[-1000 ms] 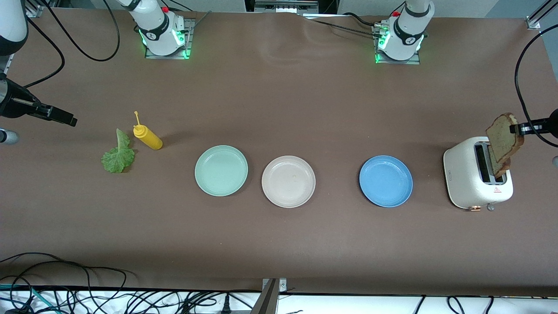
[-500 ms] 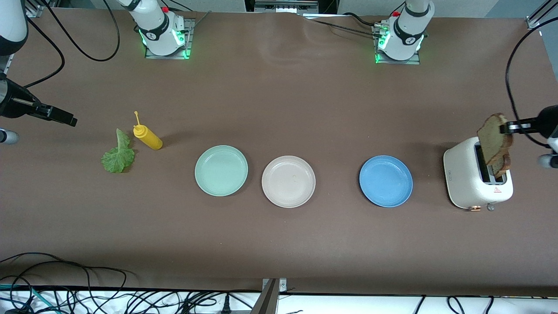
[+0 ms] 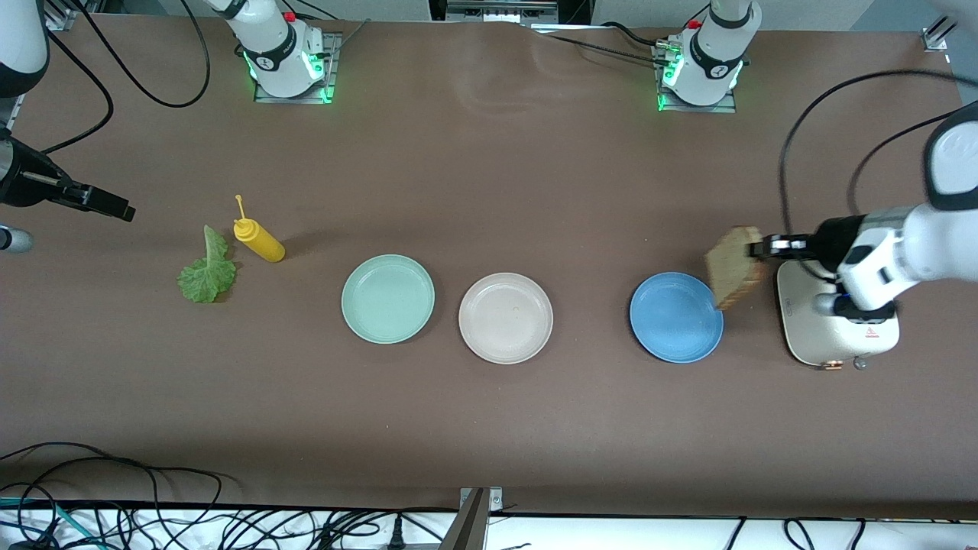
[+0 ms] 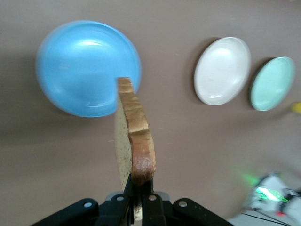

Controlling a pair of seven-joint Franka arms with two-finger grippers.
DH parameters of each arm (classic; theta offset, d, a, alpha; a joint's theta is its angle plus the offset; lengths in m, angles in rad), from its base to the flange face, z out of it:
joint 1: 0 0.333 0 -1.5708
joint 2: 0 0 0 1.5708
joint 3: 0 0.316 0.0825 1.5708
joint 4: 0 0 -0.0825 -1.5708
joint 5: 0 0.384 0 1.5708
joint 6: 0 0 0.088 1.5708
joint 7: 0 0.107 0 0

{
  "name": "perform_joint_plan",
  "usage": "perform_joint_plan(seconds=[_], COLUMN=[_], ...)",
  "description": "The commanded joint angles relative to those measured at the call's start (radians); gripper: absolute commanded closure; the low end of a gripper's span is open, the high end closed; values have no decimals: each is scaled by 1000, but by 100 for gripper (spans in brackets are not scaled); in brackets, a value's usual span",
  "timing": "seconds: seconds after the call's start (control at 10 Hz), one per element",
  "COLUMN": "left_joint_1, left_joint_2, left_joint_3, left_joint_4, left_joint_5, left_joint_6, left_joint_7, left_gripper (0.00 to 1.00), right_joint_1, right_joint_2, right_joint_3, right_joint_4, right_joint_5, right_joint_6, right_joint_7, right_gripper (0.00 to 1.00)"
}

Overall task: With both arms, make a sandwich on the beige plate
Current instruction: 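Carry the bread slice with the left gripper onto the beige plate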

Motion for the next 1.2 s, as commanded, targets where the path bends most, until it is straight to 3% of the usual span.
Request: perform_joint_plan(seconds=[0.0,0.4,0.8,1.1], left_joint_1=[-54,-215,-354,-386], left_joint_2=[18,155,285,342], left_joint_3=[5,2,-48,-66], left_joint_4=[-79,-90,-67,23], left_joint_5=[-209,-536,-562,-559], left_joint_6=[85,262,567,600], left_joint_7=[2,18,92,100], left_gripper=[100,100,100,100], right_joint_1=[-5,-7,-7,-7], right_joint_2=[-11,-11,-11,-11], right_joint_3=[1,0,0,0], right_joint_4=[-5,-5,-4,-5], right_joint_5=[14,14,14,14], right_joint_6=[-8,-8,-8,-8], right_joint_7=[7,7,7,7], right_gripper=[0,0,0,0])
